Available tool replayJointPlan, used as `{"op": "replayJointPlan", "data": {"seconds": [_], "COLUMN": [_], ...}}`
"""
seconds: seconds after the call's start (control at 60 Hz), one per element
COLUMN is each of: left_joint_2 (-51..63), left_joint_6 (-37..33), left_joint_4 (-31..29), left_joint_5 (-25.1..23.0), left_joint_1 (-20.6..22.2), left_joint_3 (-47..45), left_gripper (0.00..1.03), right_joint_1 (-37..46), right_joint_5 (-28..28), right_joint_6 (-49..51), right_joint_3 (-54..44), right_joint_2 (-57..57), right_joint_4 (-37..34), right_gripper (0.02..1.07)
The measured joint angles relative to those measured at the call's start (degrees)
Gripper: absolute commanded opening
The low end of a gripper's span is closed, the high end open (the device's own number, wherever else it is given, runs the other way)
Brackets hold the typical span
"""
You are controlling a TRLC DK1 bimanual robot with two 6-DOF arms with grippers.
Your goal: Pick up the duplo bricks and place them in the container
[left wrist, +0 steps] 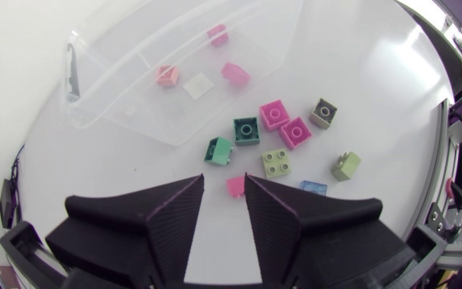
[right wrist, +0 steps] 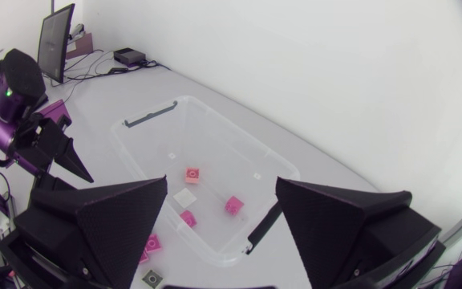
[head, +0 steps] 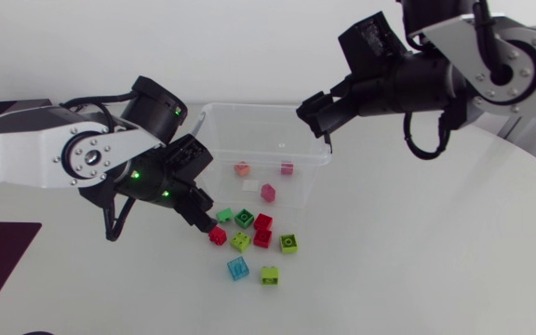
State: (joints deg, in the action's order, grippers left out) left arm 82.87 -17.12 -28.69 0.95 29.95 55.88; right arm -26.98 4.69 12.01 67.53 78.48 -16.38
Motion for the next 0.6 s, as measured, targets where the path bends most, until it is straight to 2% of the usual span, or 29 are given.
{"op": "replayJointPlan", "data": {"seconds": [0.033, 0.05, 0.067, 0.083, 0.117, 0.167, 0.317, 0.433, 0.5, 0.6], "left_joint_2": [0.09, 0.26, 0.61, 1.07, 2.36, 5.33, 14.82, 17.81, 18.95, 20.98], "left_joint_6": [0.00, 0.02, 0.09, 0.22, 0.66, 1.25, 3.69, 4.79, 5.38, 5.68], "left_joint_4": [-0.15, -0.20, -0.20, -0.20, -0.13, -0.17, -0.68, -0.83, -0.83, -0.83], "left_joint_5": [0.00, 0.00, 0.00, 0.00, 0.00, -0.02, -0.22, -0.22, -0.22, -0.22], "left_joint_1": [-0.02, -0.02, -0.02, 0.00, 0.00, 0.00, -0.39, -0.59, -0.59, -0.52], "left_joint_3": [0.00, 0.00, 0.00, 0.00, 0.00, 0.00, 0.57, 2.54, 3.87, 5.77], "left_gripper": [0.40, 0.54, 0.59, 0.72, 0.87, 0.94, 0.95, 0.93, 0.88, 0.75], "right_joint_1": [-0.13, -0.20, -0.28, -0.31, -0.46, -0.68, -0.72, -0.72, -0.72, -0.72], "right_joint_5": [0.02, 0.02, 0.00, 0.02, 0.00, 0.02, 0.02, 0.02, 0.02, 0.24], "right_joint_6": [0.04, 0.04, 0.04, 0.07, 0.17, 0.20, 0.48, 0.87, 1.22, 1.29], "right_joint_3": [-1.29, -1.75, -2.29, -2.71, -3.61, -5.07, -8.55, -10.51, -11.32, -12.46], "right_joint_2": [-1.18, -1.53, -1.86, -2.05, -2.36, -2.51, -2.62, -3.26, -3.76, -4.70], "right_joint_4": [0.00, -0.07, -0.09, -0.09, -0.09, -0.09, -0.04, -0.04, -0.02, 0.15], "right_gripper": [1.02, 1.02, 1.02, 1.02, 1.02, 1.02, 1.02, 1.02, 1.02, 1.02]}}
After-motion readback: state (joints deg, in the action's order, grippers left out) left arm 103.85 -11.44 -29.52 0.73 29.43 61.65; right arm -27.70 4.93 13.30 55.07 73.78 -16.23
